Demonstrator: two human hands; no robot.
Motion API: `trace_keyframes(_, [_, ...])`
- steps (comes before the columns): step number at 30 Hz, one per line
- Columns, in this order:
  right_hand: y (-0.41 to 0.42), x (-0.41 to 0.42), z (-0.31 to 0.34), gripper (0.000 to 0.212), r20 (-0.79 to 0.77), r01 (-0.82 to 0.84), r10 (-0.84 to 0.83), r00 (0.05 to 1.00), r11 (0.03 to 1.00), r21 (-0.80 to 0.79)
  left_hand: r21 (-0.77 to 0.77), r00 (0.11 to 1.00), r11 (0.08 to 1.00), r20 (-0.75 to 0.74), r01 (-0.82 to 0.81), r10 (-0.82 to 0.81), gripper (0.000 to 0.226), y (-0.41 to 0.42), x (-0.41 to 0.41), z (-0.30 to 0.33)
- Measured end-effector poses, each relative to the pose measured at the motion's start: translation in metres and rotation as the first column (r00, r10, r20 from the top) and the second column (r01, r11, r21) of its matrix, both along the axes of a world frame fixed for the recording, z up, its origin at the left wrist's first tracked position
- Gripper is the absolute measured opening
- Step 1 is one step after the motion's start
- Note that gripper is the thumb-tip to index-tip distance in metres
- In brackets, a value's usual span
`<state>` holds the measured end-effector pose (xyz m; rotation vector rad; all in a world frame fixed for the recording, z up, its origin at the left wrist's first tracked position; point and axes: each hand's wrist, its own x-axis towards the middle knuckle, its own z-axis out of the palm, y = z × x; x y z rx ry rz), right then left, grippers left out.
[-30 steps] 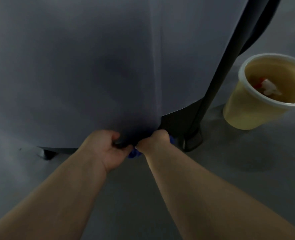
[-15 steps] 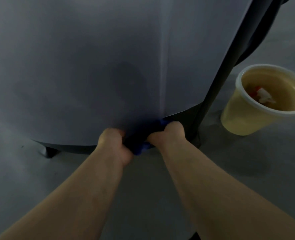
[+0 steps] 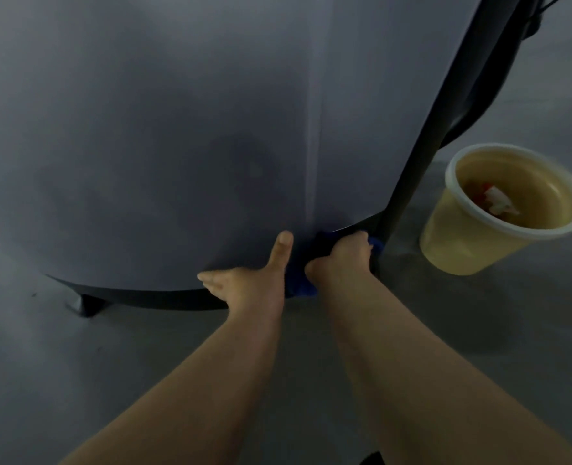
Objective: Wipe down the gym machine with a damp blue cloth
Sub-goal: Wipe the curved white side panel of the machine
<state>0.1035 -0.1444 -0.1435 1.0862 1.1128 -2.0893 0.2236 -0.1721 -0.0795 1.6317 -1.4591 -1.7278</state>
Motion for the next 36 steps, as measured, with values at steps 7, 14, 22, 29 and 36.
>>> trace_keyframes(7, [0.02,0.0,-0.01,0.053,-0.206,-0.026,0.037,0.978,0.998,0.06,-0.052,0.999,0.997,-0.027,-0.048,0.047,0.136,0.004,-0.005,-0.005])
trace_keyframes(14, [0.015,-0.026,-0.029,0.059,-0.089,-0.034,0.043,0.995,0.994,0.102,-0.014,0.999,0.999,-0.002,-0.043,0.043,0.138,0.004,-0.009,0.001])
trace_keyframes(22, [0.026,-0.025,0.014,0.046,-0.264,0.052,-0.024,0.964,0.994,0.099,-0.061,0.999,0.998,0.036,0.017,-0.015,0.139,-0.003,0.004,0.02])
trace_keyframes(29, [0.016,0.012,0.072,0.049,-0.379,0.052,-0.034,0.925,0.998,0.037,-0.935,0.991,0.353,-0.078,-0.034,-0.112,0.093,-0.003,0.034,0.088])
trace_keyframes(36, [0.009,0.04,0.125,0.055,-0.582,0.057,0.084,0.809,0.974,0.22,-0.75,0.906,-0.55,0.423,0.367,0.026,0.112,-0.035,0.025,0.164])
